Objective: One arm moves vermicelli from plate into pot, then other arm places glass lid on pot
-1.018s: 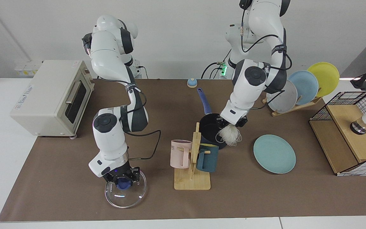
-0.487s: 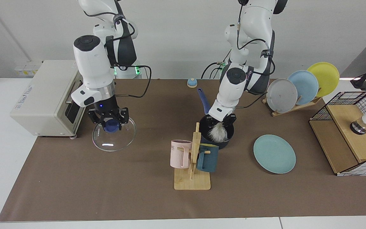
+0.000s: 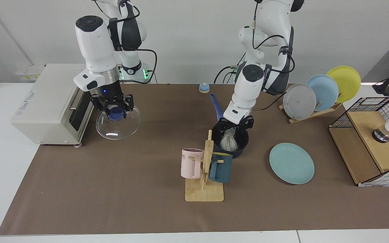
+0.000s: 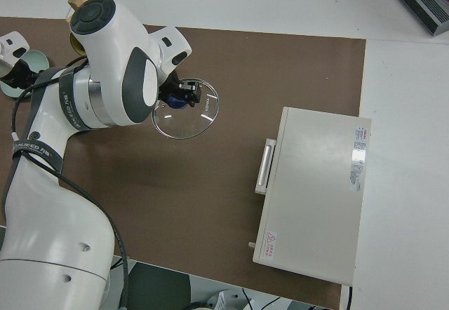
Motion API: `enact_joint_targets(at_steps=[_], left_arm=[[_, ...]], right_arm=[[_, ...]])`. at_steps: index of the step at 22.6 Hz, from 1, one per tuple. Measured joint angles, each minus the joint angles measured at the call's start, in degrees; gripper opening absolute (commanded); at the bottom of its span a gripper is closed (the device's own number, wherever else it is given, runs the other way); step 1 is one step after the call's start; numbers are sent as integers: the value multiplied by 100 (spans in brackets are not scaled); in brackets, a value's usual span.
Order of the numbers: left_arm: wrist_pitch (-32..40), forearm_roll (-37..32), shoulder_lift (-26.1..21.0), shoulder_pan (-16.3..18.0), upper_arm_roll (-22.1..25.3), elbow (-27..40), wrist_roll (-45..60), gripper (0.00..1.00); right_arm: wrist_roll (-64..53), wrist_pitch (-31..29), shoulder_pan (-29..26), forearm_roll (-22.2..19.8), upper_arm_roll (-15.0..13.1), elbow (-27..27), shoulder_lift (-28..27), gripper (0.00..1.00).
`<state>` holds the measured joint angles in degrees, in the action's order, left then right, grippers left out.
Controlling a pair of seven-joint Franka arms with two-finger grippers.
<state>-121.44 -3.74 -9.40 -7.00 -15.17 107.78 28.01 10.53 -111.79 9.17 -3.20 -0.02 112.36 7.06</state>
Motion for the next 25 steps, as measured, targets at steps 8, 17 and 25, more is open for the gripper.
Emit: enact_joint_targets(at_steps=[8,17,25], left_arm=[[159,35,18,77,1182,-249,-1918,100],[1399,337,49,155,2026,-1261,-3132,100],[2354,336,547,291,2032,-1603,-3107,100]], right_arm=[[205,59,993,62,43,-316,-175,0],[1507,1158,2409,-69,42,-2859,-2018,0],[2278,1278,3088,-161,-4,-4862,-3926,0]])
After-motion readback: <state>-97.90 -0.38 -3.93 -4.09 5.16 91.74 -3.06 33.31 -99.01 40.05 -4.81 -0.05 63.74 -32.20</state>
